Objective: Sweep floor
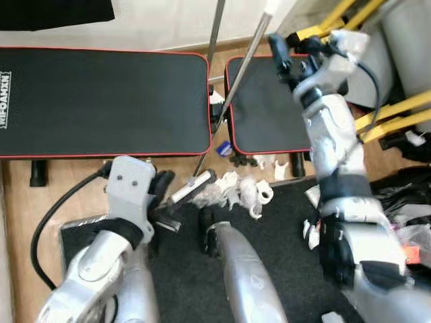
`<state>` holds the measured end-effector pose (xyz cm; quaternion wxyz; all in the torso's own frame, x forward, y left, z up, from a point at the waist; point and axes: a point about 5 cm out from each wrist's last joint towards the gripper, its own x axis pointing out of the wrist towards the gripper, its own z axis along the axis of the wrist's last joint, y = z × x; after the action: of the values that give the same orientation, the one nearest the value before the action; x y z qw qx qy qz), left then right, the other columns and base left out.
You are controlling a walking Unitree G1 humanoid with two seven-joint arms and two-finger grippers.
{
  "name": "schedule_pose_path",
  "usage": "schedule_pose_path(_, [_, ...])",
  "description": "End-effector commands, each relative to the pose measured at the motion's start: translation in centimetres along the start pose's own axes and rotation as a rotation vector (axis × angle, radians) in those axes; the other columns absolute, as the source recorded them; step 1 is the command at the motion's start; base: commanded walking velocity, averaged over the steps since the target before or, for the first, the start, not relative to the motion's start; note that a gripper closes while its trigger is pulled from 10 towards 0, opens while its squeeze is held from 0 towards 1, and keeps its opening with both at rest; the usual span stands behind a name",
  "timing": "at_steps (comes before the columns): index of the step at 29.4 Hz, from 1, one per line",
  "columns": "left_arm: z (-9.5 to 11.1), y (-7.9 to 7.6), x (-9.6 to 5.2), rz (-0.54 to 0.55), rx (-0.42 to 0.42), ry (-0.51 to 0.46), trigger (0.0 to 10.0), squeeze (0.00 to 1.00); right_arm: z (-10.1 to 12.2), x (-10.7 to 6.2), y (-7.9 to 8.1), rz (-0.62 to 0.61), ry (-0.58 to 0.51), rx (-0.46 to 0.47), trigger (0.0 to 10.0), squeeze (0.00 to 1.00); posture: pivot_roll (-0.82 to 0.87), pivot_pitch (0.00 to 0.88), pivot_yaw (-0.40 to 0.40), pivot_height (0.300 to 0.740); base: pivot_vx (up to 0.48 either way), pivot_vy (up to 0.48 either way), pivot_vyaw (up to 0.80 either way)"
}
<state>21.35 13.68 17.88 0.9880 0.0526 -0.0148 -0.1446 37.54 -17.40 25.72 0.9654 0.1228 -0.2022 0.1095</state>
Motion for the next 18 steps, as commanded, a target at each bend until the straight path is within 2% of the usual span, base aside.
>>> schedule_pose_path(1, [-0.9, -0.4, -0.4, -0.01, -0.006, 0.038, 10.0, 0.0, 0.2, -0.2, 0.1, 0.003, -0.005, 0.003, 10.0, 0.0, -0.04, 0.301, -0.224, 0.74, 0.0, 0.0, 0.0])
schedule_pose_path(3, [-1.3, 0.5, 0.7, 0.013, 0.015, 0.05, 10.0, 0.0, -0.4, -2.2, 1.1, 0.024, 0.02, 0.012, 10.0, 0.0, -0.07, 0.229, -0.212, 0.74, 0.0, 0.0, 0.0])
schedule_pose_path(6, [-1.5, 1.1, 1.9, 0.018, 0.025, 0.045, 10.0, 0.0, -1.0, -3.4, 2.1, 0.036, 0.055, 0.002, 10.0, 0.0, -0.07, 0.192, -0.206, 0.74, 0.0, 0.0, 0.0])
schedule_pose_path(8, [-1.4, 1.1, 2.1, 0.015, 0.022, 0.036, 10.0, 0.0, -1.1, -3.7, 2.3, 0.037, 0.067, -0.007, 10.0, 0.0, -0.07, 0.192, -0.206, 0.74, 0.0, 0.0, 0.0])
schedule_pose_path(11, [-1.4, 1.4, 2.7, 0.018, 0.033, 0.015, 10.0, 0.0, -1.3, -4.3, 2.9, 0.044, 0.09, -0.01, 10.0, 0.0, -0.07, 0.164, -0.202, 0.74, 0.461, 0.0, -0.8])
schedule_pose_path(13, [-1.4, 1.7, 3.1, 0.023, 0.038, 0.003, 10.0, 0.0, -1.4, -4.6, 3.1, 0.033, 0.093, 0.028, 10.0, 0.0, -0.07, 0.155, -0.2, 0.74, 0.48, 0.0, -0.58])
schedule_pose_path(15, [-1.3, 1.8, 3.3, 0.024, 0.038, -0.004, 10.0, 0.0, -1.6, -4.6, 3.4, 0.041, 0.113, 0.008, 10.0, 0.0, -0.07, 0.146, -0.201, 0.74, 0.461, 0.0, -0.29])
schedule_pose_path(18, [-1.3, 1.8, 3.6, 0.023, 0.037, -0.011, 10.0, 0.0, -1.6, -4.7, 3.8, 0.048, 0.117, -0.002, 10.0, 0.0, -0.07, 0.138, -0.202, 0.74, 0.435, 0.0, -0.8])
